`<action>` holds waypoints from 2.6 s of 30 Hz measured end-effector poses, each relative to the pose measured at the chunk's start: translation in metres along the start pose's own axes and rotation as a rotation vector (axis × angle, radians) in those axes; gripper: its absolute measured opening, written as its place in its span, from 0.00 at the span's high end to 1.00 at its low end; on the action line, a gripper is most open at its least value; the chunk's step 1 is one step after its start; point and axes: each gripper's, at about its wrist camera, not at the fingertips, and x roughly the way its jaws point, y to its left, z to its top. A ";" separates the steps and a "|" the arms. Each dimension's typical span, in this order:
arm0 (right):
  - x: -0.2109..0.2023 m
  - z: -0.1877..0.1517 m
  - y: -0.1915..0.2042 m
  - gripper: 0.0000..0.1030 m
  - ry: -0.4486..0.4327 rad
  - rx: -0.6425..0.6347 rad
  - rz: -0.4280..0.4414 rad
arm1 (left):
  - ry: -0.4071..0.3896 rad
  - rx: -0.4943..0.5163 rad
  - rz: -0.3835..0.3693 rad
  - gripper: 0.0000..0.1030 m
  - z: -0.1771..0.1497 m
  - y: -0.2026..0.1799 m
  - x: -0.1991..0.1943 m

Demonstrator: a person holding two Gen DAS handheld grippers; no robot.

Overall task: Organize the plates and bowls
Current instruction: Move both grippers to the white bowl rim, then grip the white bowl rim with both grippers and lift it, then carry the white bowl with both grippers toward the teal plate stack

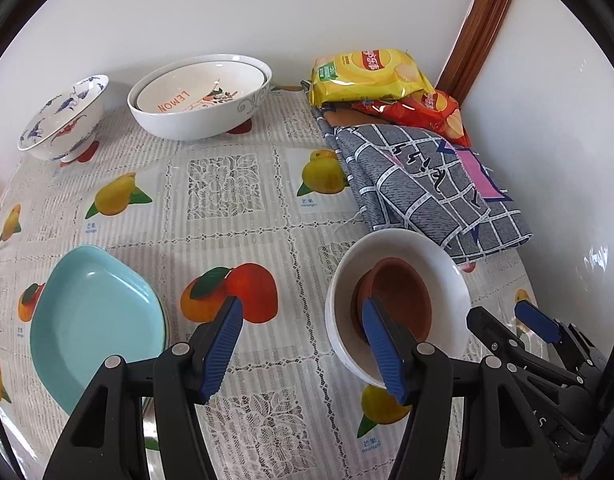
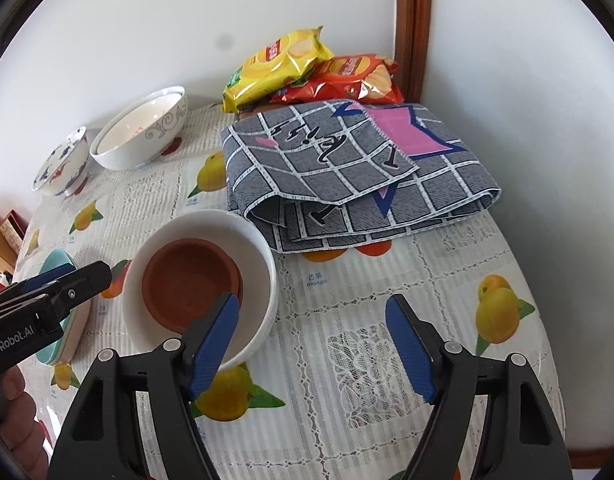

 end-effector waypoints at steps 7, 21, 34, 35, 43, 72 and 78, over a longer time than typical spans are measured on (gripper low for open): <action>0.023 0.004 0.004 0.40 0.054 -0.004 0.007 | 0.046 0.017 0.023 0.42 0.002 -0.004 0.021; 0.054 0.003 0.005 0.46 0.128 0.002 -0.009 | 0.117 0.020 0.036 0.52 0.004 -0.001 0.055; 0.066 0.003 -0.001 0.34 0.129 0.025 -0.013 | 0.146 0.019 0.008 0.55 0.006 0.000 0.069; 0.065 0.002 -0.003 0.34 0.123 0.033 -0.008 | 0.144 0.024 0.009 0.55 0.006 -0.001 0.068; 0.060 -0.001 -0.003 0.36 0.075 0.031 0.001 | 0.129 0.022 0.001 0.57 0.006 -0.001 0.069; 0.039 0.001 0.008 0.90 0.059 0.106 0.093 | 0.090 0.006 -0.094 0.92 -0.004 -0.015 0.053; 0.023 0.001 0.009 0.90 0.041 0.109 0.091 | 0.071 0.008 -0.096 0.92 -0.007 -0.015 0.034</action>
